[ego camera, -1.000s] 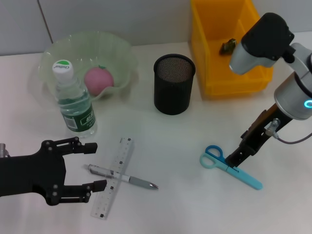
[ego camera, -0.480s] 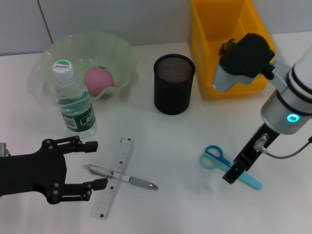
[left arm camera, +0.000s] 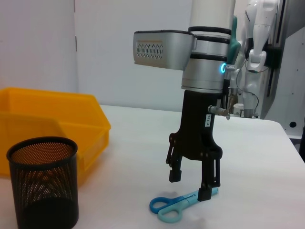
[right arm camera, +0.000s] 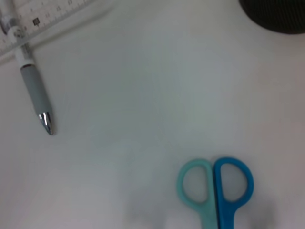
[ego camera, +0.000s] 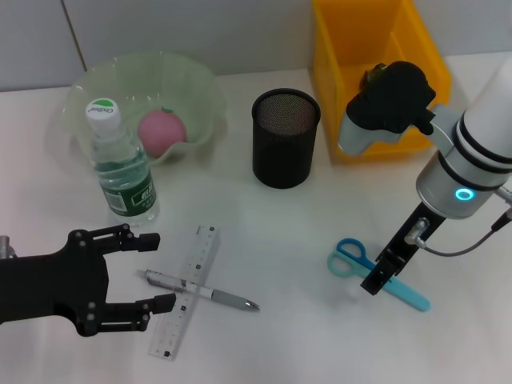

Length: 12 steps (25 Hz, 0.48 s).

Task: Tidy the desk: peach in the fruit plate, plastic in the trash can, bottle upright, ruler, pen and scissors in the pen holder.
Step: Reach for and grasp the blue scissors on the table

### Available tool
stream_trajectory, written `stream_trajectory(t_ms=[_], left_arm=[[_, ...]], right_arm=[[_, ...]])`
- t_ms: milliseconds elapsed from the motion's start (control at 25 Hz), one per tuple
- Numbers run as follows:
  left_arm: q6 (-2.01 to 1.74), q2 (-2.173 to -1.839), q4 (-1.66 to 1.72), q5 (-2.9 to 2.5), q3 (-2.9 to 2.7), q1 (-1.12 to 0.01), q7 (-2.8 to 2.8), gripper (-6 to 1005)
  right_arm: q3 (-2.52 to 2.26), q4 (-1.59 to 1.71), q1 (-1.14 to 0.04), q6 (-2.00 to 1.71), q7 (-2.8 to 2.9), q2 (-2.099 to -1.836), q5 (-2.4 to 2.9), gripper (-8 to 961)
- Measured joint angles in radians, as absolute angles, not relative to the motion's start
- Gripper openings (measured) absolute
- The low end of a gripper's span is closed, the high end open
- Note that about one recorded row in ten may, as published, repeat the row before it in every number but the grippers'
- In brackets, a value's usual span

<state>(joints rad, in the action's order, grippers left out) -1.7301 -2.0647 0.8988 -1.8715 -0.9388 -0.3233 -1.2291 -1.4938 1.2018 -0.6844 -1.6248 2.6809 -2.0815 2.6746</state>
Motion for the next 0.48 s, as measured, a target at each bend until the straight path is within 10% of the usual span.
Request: stream_trajectory(t_ms=[480], left_arm=[[-1.73,-2.065,0.899,-1.868,-0.936,-0.323,-1.229,812]], right_arm=[[-1.517,1.155,-0.702,-1.592,2.67,-2.082,2.675,675]])
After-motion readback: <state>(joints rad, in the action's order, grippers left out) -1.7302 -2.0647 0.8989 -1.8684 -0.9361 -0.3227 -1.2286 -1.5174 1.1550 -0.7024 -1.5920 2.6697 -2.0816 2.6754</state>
